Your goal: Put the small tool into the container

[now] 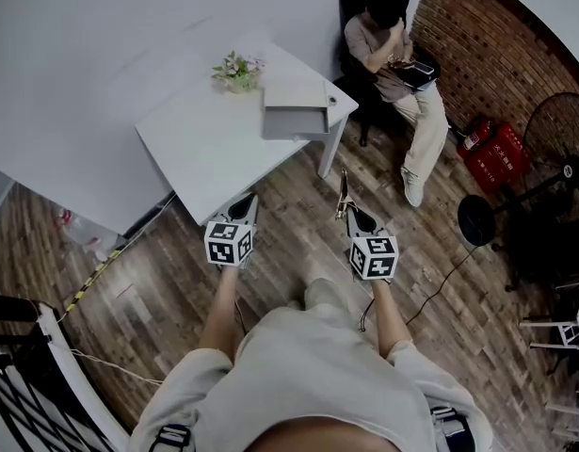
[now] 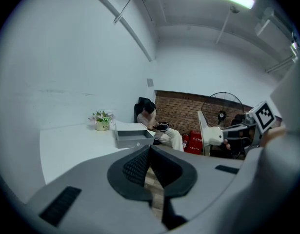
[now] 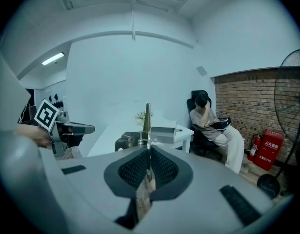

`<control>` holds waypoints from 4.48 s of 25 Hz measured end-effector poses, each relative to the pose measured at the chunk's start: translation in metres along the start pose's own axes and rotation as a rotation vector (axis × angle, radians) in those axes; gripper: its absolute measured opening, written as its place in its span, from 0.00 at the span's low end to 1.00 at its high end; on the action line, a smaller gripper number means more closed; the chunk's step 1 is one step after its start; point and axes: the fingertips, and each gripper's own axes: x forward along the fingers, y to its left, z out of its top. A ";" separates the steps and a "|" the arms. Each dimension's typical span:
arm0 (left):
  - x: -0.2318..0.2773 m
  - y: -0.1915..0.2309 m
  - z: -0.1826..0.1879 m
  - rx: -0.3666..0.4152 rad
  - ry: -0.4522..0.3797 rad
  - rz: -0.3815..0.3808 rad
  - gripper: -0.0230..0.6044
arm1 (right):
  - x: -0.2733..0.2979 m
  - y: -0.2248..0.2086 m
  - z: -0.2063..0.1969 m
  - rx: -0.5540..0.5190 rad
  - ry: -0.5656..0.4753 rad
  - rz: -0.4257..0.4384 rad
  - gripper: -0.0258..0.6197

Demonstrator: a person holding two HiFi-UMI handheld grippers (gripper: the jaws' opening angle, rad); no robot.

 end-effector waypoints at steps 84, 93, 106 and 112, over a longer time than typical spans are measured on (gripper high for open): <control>0.315 0.169 0.082 -0.067 0.179 0.125 0.05 | 0.364 -0.144 0.098 0.049 0.121 0.171 0.04; 0.315 0.202 0.087 -0.055 0.172 0.054 0.05 | 0.370 -0.117 0.098 0.063 0.132 0.092 0.04; 0.284 0.240 0.073 -0.065 0.168 -0.022 0.05 | 0.370 -0.061 0.094 -0.003 0.160 0.022 0.04; 0.273 0.253 0.072 -0.070 0.155 -0.041 0.05 | 0.375 -0.043 0.098 -0.113 0.178 0.009 0.04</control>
